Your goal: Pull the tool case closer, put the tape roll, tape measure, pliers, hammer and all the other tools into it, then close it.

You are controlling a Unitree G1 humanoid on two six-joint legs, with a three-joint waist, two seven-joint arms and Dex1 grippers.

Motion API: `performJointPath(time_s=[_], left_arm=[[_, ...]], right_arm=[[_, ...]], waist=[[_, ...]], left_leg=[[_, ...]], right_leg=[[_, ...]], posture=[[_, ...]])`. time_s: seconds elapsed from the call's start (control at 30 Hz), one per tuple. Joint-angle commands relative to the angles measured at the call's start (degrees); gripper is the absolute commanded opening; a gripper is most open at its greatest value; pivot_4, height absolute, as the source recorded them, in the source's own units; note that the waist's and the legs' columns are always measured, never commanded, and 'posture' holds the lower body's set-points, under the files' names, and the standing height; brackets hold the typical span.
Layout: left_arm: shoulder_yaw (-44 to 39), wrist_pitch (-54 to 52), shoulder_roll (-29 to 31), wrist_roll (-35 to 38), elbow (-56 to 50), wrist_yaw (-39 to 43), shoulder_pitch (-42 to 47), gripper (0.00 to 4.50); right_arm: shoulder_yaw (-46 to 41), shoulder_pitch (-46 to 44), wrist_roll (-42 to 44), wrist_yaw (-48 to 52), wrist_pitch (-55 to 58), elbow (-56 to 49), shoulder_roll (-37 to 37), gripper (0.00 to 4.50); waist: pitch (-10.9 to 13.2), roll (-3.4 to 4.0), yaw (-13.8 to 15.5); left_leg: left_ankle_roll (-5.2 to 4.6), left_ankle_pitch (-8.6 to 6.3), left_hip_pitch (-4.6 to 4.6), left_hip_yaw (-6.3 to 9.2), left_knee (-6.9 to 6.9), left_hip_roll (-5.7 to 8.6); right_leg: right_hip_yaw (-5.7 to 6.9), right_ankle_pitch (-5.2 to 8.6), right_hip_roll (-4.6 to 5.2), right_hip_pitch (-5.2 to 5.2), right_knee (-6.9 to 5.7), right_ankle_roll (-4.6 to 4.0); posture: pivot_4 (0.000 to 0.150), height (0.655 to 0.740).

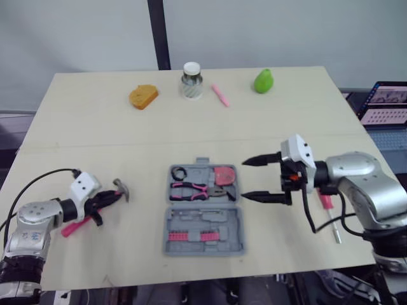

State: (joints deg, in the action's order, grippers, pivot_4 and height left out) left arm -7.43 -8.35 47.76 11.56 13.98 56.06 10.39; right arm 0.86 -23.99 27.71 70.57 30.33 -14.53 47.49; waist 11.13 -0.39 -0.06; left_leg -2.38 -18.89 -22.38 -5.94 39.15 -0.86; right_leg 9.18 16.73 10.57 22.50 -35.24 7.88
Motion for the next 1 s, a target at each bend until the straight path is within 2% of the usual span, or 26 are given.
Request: performJointPath(time_s=[0.03,0.17,0.37,0.5,0.67,1.0], left_arm=[[2.31,-7.23,3.54,2.3,-14.17,3.72,0.79,0.02],[7.96,-15.52,5.09,2.31,-26.38,5.29,3.0,0.02],[17.09,-26.67,4.88,-0.71,-36.15,3.98,8.59,0.02],[23.65,-32.74,4.05,-3.95,-39.09,2.54,13.36,0.02],[31.68,-42.74,-1.61,-5.77,-43.01,-0.24,20.59,0.02],[40.43,-52.59,-6.98,-7.21,-46.54,-5.32,25.52,0.02]], right_arm=[[-3.59,4.19,2.16,1.9,-0.49,-4.58,3.26,4.5],[-3.58,8.42,1.71,3.77,-1.92,-6.65,6.93,4.5],[-2.21,9.45,0.64,4.62,-3.2,-8.01,9.15,4.5],[-1.34,10.77,-0.26,5.23,-4.41,-8.31,10.15,4.5],[-0.71,12.08,-0.89,4.92,-5.25,-8.51,9.93,4.5],[-0.96,13.5,-2.15,4.83,-6.4,-7.62,10.4,4.5]], waist=[[0.0,0.0,-0.08],[0.01,0.01,-0.19],[0.02,0.01,0.14],[0.04,-0.02,0.7],[0.07,-0.09,1.65],[0.09,-0.12,1.59]], left_leg=[[0.01,0.01,0.0,0.0,0.0,-0.01],[0.01,0.01,0.04,-0.13,-0.02,-0.04],[0.06,0.03,0.07,-0.17,-0.03,-0.03],[0.05,0.03,0.04,-0.17,0.02,0.03],[0.04,0.04,0.01,-0.16,0.09,0.07],[0.03,0.07,-0.01,-0.11,0.13,0.06]], right_leg=[[0.0,0.0,-0.02,-0.01,0.04,0.0],[-0.08,0.0,-0.02,-0.04,0.14,0.0],[-0.09,0.0,-0.16,-0.03,0.15,0.0],[-0.12,0.0,-0.15,-0.06,0.18,0.0],[-0.11,0.0,-0.16,-0.07,0.17,0.0],[-0.1,0.0,-0.2,-0.08,0.15,0.0]], posture=[[0.15,0.74],[0.15,0.74],[0.15,0.74],[0.15,0.74],[0.15,0.74],[0.15,0.74]])
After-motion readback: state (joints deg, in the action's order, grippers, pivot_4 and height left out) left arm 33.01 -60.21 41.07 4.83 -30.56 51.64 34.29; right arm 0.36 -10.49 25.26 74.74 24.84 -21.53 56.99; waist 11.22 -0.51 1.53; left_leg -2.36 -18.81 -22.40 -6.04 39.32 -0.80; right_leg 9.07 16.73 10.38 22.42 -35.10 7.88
